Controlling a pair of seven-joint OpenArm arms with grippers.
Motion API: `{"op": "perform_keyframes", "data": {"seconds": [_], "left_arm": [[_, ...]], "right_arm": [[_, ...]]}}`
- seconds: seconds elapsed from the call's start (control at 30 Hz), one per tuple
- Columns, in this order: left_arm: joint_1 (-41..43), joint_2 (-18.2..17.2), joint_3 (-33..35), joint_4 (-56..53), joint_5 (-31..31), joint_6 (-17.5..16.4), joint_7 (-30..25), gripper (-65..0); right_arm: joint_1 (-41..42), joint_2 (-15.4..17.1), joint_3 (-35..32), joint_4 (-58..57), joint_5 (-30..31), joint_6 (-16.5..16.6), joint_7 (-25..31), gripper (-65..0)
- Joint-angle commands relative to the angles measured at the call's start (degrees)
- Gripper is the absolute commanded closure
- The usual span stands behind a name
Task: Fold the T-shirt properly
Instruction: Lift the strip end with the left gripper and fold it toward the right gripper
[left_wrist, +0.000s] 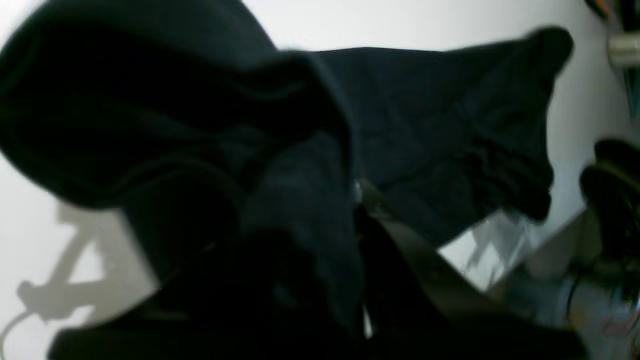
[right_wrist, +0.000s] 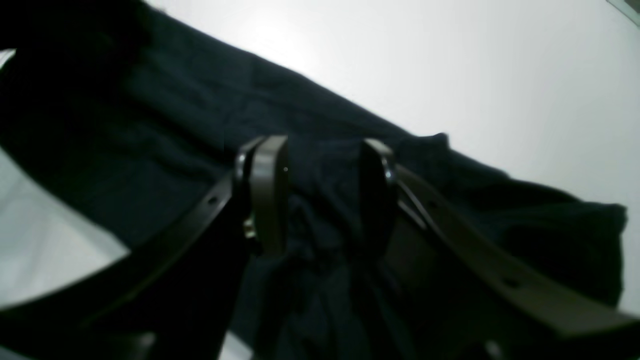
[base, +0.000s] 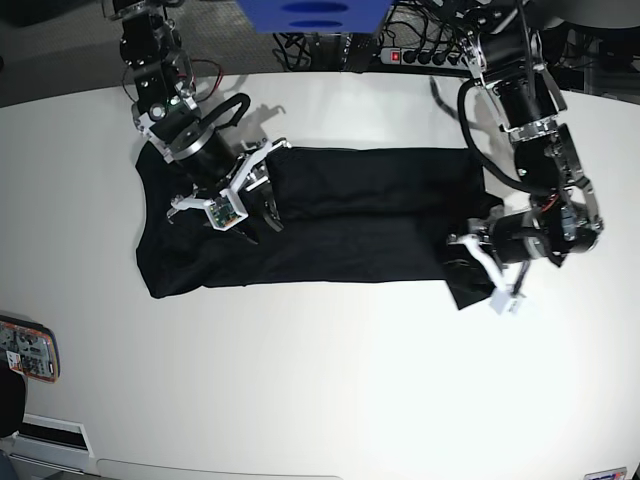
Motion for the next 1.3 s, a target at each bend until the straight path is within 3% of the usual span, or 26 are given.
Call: {"op": "perform_keyframes", "data": {"seconds": [0.0, 0.2, 0.53, 0.67, 0.73, 0.87, 1.27], "left_arm": [[-0.9, 0.4, 1.4, 1.2, -1.5, 0.0, -0.5, 0.0], [0.0, 3.3, 6.1, 1.2, -1.5, 0.0, -1.3, 0.0], [0.0, 3.0, 11.2, 1.1, -1.6, 0.0, -1.3, 0.0], [0.7, 3.3, 11.3, 0.9, -1.8, -0.4, -2.2, -18.4], [0.8, 3.4, 12.1, 0.9, -1.8, -0.4, -3.7, -22.0], [0.8, 3.5, 14.6, 0.8, -1.9, -0.4, -4.4, -21.3], [-1.3, 8.0, 15.4, -4.4, -2.0, -0.5, -4.4, -21.2]], "right_arm": [[0.3, 0.3, 0.2, 1.4, 0.4, 0.1, 1.6, -21.7], [0.3, 0.3, 0.2, 1.4, 0.4, 0.1, 1.6, -21.7], [0.3, 0.3, 0.3, 1.4, 0.4, 0.1, 1.7, -22.1], [0.2, 0.3, 0.3, 1.4, 0.4, 0.1, 1.7, -22.1], [0.2, 0.3, 0.3, 1.4, 0.4, 0.1, 1.6, -22.1], [0.2, 0.3, 0.3, 1.4, 0.4, 0.1, 1.6, -22.1], [0.2, 0.3, 2.7, 1.4, 0.4, 0.1, 1.6, -22.1]]}}
